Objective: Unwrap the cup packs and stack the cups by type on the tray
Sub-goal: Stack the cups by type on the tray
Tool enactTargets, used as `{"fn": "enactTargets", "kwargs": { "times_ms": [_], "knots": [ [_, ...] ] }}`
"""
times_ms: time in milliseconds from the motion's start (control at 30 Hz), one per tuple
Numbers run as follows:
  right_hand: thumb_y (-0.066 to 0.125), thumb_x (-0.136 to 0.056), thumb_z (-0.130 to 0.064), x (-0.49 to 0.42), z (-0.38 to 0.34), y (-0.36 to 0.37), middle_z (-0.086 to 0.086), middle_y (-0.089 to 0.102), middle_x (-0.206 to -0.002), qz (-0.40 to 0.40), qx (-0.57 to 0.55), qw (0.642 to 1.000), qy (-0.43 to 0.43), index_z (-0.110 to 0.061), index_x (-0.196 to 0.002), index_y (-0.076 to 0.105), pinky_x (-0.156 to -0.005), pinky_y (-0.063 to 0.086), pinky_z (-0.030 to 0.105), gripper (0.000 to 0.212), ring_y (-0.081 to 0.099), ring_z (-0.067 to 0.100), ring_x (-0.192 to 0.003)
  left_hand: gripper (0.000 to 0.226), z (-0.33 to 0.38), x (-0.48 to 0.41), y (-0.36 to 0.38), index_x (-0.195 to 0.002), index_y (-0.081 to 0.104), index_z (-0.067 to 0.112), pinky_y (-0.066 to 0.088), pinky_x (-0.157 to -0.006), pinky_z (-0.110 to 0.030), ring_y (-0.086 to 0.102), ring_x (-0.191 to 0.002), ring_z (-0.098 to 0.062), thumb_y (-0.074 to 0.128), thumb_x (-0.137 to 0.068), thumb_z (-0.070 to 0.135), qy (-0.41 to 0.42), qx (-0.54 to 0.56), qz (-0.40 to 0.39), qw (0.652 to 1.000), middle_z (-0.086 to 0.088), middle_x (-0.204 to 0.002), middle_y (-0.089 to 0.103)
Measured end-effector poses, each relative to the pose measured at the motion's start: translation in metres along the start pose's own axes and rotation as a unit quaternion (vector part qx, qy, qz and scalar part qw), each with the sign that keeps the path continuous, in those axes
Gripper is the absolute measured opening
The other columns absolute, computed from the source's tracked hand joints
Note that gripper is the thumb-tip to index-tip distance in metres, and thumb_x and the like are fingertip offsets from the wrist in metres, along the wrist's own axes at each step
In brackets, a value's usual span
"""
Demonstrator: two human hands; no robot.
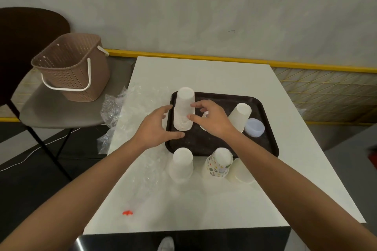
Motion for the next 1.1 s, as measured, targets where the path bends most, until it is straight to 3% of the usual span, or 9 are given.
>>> {"fn": "enactTargets", "kwargs": {
  "times_ms": [100, 233, 367, 567, 733, 1100],
  "knots": [
    [0.071, -0.081, -0.034, 0.018, 0.0, 0.01, -0.003, 0.055, -0.122, -0.029, 0.019, 0.999, 0.003, -0.02, -0.123, 0.057, -0.076, 0.04, 0.014, 0.046, 0.053, 0.008, -0.097, 0.101, -0.001, 0.026, 0.015, -0.143, 0.034, 0.025, 0.039, -0.104, -0.034, 0.042, -0.131, -0.017, 0.084, -0.058, 0.049, 0.002, -0.046, -0.044, 0.998, 0.003, -0.146, 0.04],
    [0.075, -0.077, -0.033, 0.04, 0.0, 0.031, 0.001, 0.057, -0.125, -0.111, 0.048, 0.993, 0.01, -0.018, -0.129, 0.054, -0.081, 0.045, 0.022, 0.057, 0.057, 0.012, -0.096, 0.105, -0.009, 0.052, 0.037, -0.143, 0.034, 0.025, 0.036, -0.101, -0.027, 0.043, -0.129, -0.016, 0.087, -0.055, 0.046, 0.006, -0.08, -0.082, 0.993, 0.005, -0.145, 0.043],
    [0.076, -0.077, -0.03, 0.056, -0.002, 0.048, 0.004, 0.057, -0.127, -0.171, 0.092, 0.981, 0.01, -0.016, -0.133, 0.05, -0.082, 0.044, 0.022, 0.064, 0.057, 0.014, -0.1, 0.104, -0.016, 0.062, 0.052, -0.141, 0.039, 0.022, 0.044, -0.094, -0.027, 0.053, -0.117, -0.015, 0.089, -0.052, 0.04, 0.001, -0.062, -0.076, 0.995, 0.004, -0.135, 0.053],
    [0.08, -0.07, -0.032, 0.069, 0.0, 0.069, 0.003, 0.063, -0.114, -0.197, 0.161, 0.967, -0.005, -0.016, -0.115, 0.063, -0.09, 0.048, 0.037, 0.051, 0.058, 0.021, -0.105, 0.087, -0.027, 0.068, 0.068, -0.129, 0.049, 0.021, 0.049, -0.087, -0.029, 0.059, -0.103, -0.017, 0.09, -0.054, 0.033, -0.021, -0.021, -0.056, 0.998, 0.002, -0.119, 0.062],
    [0.08, -0.071, -0.027, 0.072, 0.006, 0.073, 0.003, 0.059, -0.124, -0.196, 0.17, 0.966, 0.011, -0.017, -0.122, 0.059, -0.095, 0.046, 0.034, 0.057, 0.054, 0.021, -0.112, 0.075, -0.03, 0.067, 0.078, -0.123, 0.055, 0.019, 0.047, -0.084, -0.028, 0.06, -0.101, -0.019, 0.089, -0.058, 0.029, -0.03, -0.018, -0.052, 0.998, 0.0, -0.115, 0.065],
    [0.08, -0.07, -0.027, 0.068, 0.002, 0.07, 0.003, 0.061, -0.12, -0.185, 0.142, 0.972, 0.006, -0.017, -0.12, 0.061, -0.094, 0.046, 0.037, 0.055, 0.055, 0.02, -0.109, 0.069, -0.034, 0.061, 0.077, -0.122, 0.055, 0.019, 0.047, -0.084, -0.029, 0.061, -0.1, -0.021, 0.086, -0.062, 0.033, -0.04, -0.023, -0.062, 0.997, -0.002, -0.113, 0.066]
  ]
}}
Point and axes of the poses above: each hand's wrist, its own x-axis away from the middle knuckle, its own y-axis out of the palm, z = x × y, the point moved 8 cm from there along -x, towards the middle knuckle
